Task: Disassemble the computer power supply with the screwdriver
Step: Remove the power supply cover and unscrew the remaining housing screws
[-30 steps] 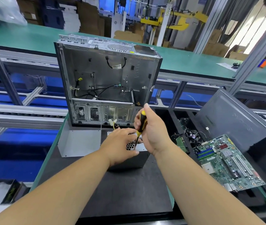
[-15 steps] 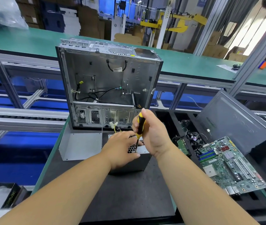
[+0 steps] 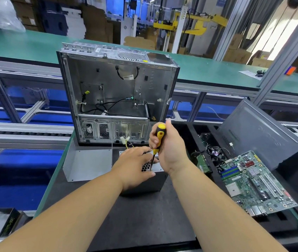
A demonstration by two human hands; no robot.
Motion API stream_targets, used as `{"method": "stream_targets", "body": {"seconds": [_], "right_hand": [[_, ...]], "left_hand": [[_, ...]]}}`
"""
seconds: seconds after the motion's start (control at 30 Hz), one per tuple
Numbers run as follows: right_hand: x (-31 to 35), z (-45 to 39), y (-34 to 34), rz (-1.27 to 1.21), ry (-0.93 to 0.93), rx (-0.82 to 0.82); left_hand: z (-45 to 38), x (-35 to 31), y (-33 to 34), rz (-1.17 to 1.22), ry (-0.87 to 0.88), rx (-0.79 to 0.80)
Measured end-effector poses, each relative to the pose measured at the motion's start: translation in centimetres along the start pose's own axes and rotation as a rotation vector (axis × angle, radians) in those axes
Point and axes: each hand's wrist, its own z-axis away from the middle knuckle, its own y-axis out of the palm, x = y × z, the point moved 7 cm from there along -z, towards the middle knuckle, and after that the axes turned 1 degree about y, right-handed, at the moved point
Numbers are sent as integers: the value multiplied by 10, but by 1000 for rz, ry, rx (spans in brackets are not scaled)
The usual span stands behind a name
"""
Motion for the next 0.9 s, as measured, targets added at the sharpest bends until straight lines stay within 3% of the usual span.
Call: {"method": "stream_targets", "body": {"seconds": [0.13,0.4,0.7,0.9], "right_hand": [[0,2,1,73,1,59],[5,0,-12,100,65,-90],[2,2,6,35,24,57],[11,1,-13,127,56,-90]], "left_hand": [[0,-1,-1,13,7,6],[-1,1,1,16,15,30],[-1,0,-4,20,24,-14],[-1,4,2,56,-7,41]]}}
